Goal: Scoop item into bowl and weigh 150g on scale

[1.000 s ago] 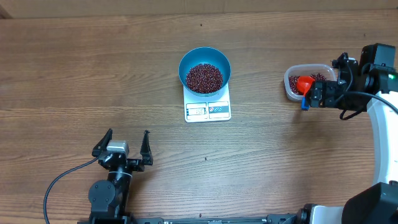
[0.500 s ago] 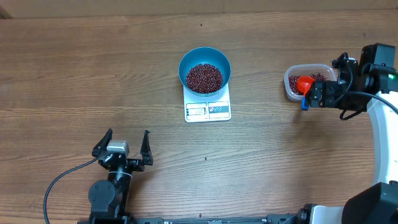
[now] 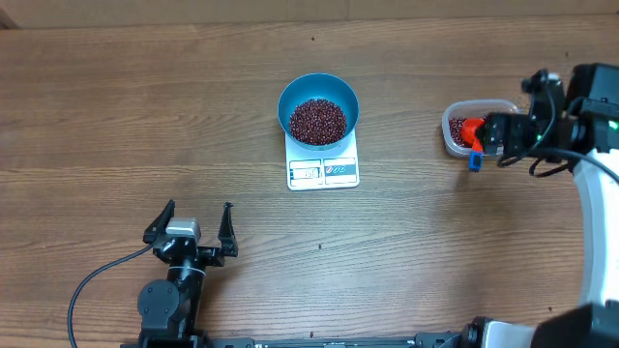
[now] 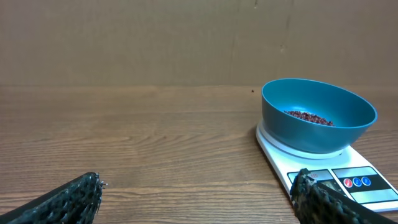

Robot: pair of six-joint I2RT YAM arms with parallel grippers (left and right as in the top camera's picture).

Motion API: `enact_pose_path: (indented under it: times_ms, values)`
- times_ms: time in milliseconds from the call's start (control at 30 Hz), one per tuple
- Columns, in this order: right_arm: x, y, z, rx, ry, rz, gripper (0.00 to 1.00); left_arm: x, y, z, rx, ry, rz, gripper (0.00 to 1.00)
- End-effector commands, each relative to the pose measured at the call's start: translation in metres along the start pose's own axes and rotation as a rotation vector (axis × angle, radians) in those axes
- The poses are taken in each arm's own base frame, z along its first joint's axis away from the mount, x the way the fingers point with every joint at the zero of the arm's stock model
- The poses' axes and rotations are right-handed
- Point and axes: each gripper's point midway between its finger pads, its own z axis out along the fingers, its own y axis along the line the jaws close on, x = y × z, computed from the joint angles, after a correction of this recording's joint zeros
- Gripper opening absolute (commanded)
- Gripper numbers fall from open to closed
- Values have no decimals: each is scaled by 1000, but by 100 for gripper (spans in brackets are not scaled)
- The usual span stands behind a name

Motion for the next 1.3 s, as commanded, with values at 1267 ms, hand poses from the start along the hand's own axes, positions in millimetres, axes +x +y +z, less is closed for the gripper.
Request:
enact_pose_path:
  times_ms: [1267]
  values:
    - [93, 64, -25, -74, -839, -333, 100, 0, 1, 0, -5, -6, 25, 100]
